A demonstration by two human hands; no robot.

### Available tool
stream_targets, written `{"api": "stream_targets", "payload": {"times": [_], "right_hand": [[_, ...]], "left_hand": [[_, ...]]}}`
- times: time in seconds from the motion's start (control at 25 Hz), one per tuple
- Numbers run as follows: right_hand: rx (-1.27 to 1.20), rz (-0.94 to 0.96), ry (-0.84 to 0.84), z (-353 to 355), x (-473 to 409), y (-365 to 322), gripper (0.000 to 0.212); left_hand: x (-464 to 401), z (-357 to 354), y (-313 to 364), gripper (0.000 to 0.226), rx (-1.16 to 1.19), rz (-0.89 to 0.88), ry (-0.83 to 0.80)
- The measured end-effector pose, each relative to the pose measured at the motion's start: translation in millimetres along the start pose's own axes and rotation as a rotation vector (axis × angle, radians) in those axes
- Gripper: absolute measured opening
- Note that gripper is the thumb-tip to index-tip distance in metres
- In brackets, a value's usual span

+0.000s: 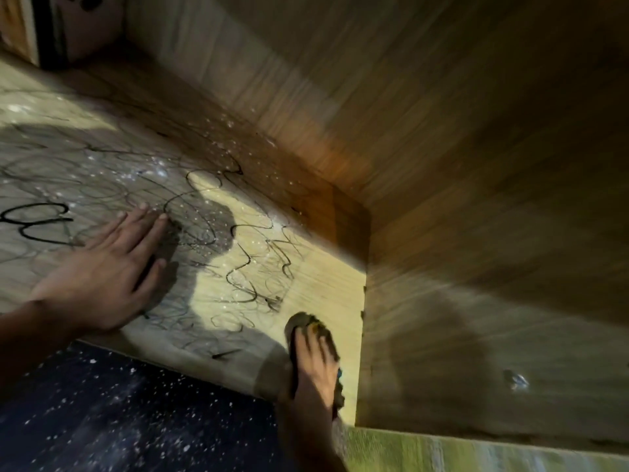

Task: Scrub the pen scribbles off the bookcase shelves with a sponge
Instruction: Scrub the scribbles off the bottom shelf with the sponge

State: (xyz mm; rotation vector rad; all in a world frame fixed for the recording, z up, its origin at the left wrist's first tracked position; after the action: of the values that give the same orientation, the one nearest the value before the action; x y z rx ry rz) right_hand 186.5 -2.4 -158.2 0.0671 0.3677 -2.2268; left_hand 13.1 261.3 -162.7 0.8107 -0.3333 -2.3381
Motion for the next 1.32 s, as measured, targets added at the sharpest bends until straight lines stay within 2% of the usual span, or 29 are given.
{"api": "stream_targets", "payload": {"times": [0.08,0.12,0.24,0.32,0.48,0.64,0.72,0.8,0.88,0.96,1.08,1.2,1.28,1.32], "right_hand": [[-0.053,0.203,0.046,3.6,1.1,-8.3,0.045],[-0.056,0.222,0.137,11.0,-12.1,4.4,0.040],[0.007,0.040,0.337,30.7,-76.5,48.6,0.043],[0.118,-0.100,0.318,21.5,-123.0,63.0,0.053],[0.216,-0.331,0.163,-12.1,-212.9,66.5,0.054],[-0.026,-0.147,0.090,-44.2,-242.9,38.9,0.048],[-0.127,-0.201,0.065,-45.3,-249.1,56.9,0.042],[-0.010,-0.342,0.174,-29.2,-265.6,78.9,0.040],[0.153,-0.405,0.291,-18.0,-292.2,82.7,0.039],[0.085,-0.344,0.295,-27.4,-328.2,53.0,0.039],[0.028,-0.100,0.235,-43.5,-350.3,6.5,0.041],[-0.057,0.100,0.213,-23.7,-335.0,13.4,0.037],[0.019,0.046,0.257,-10.5,-333.4,46.1,0.036],[0.057,-0.067,0.249,-14.0,-341.2,57.4,0.037]], "left_hand": [[1.6,-0.3,-4.7,0.074,-0.011,0.036,-0.030],[1.7,-0.6,-5.6,0.075,-0.021,0.041,-0.045],[-0.1,-3.3,2.1,0.070,-0.039,-0.031,-0.063],[-7.7,-3.6,11.5,0.068,-0.030,-0.087,-0.065],[-17.5,-4.2,9.9,0.069,-0.037,-0.025,-0.009],[-36.2,-14.2,-6.6,0.070,-0.088,0.075,0.041],[-53.5,-15.0,-12.4,0.071,-0.099,0.113,0.078],[-61.5,-12.8,-16.8,0.073,-0.095,0.149,0.057],[-63.3,-12.9,-16.3,0.074,-0.111,0.127,0.046],[-64.4,-15.3,-13.6,0.073,-0.138,0.113,0.051],[-65.2,-17.7,-15.0,0.072,-0.179,0.106,0.071],[-65.4,-19.0,-16.7,0.073,-0.172,0.090,0.063],[-64.5,-17.7,-18.4,0.073,-0.174,0.112,0.069],[-64.6,-19.7,-18.6,0.072,-0.182,0.116,0.071]]}}
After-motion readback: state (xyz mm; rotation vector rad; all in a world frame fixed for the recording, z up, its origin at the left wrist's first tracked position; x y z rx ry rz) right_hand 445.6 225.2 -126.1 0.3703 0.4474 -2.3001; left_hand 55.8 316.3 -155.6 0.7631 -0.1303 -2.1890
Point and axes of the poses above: each hand's wrist, its own x-axis away from the middle knuckle, its own z-axis out of the back of the hand, y = z × x, the point moved 10 cm from there along -x, towards the middle knuckle, and after that the axes turned 12 degrees about y, right-handed, at the moved point
